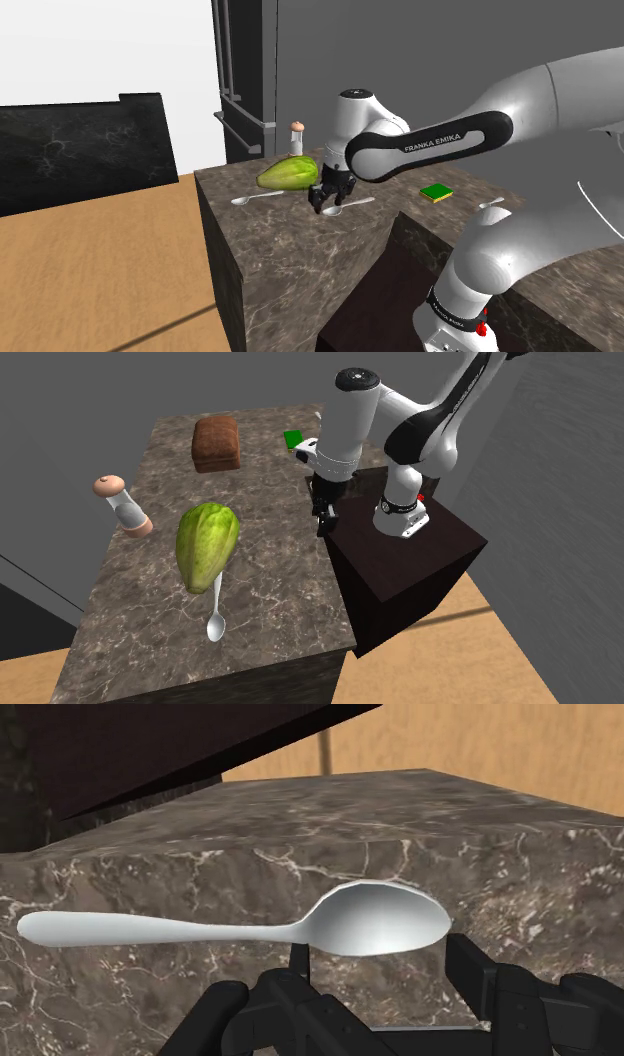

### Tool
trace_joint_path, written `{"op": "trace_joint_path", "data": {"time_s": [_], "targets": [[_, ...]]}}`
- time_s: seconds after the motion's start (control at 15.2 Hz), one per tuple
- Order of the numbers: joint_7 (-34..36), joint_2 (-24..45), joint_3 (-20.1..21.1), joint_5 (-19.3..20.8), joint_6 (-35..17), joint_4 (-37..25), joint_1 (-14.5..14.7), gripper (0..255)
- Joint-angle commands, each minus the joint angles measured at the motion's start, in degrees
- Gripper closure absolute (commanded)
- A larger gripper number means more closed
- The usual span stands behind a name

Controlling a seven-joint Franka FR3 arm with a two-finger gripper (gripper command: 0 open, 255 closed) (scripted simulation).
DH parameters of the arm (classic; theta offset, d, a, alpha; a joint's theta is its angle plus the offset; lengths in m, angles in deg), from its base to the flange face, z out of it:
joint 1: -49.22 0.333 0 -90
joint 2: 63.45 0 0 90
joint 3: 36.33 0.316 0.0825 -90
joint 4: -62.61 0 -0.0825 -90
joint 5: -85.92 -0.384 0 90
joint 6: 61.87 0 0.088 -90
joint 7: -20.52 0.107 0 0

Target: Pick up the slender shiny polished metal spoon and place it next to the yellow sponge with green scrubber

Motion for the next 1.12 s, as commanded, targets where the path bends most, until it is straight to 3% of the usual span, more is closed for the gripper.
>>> {"op": "trace_joint_path", "data": {"time_s": [0.0, 0.53, 1.06], "targets": [[-2.5, -4.44, -2.16, -0.01, 0.81, 3.56, 0.03, 255], [-13.09, -20.96, -12.05, 4.37, 6.79, 13.65, -3.78, 255], [-26.16, -34.29, -23.96, 13.25, 14.1, 18.82, -13.27, 255]]}}
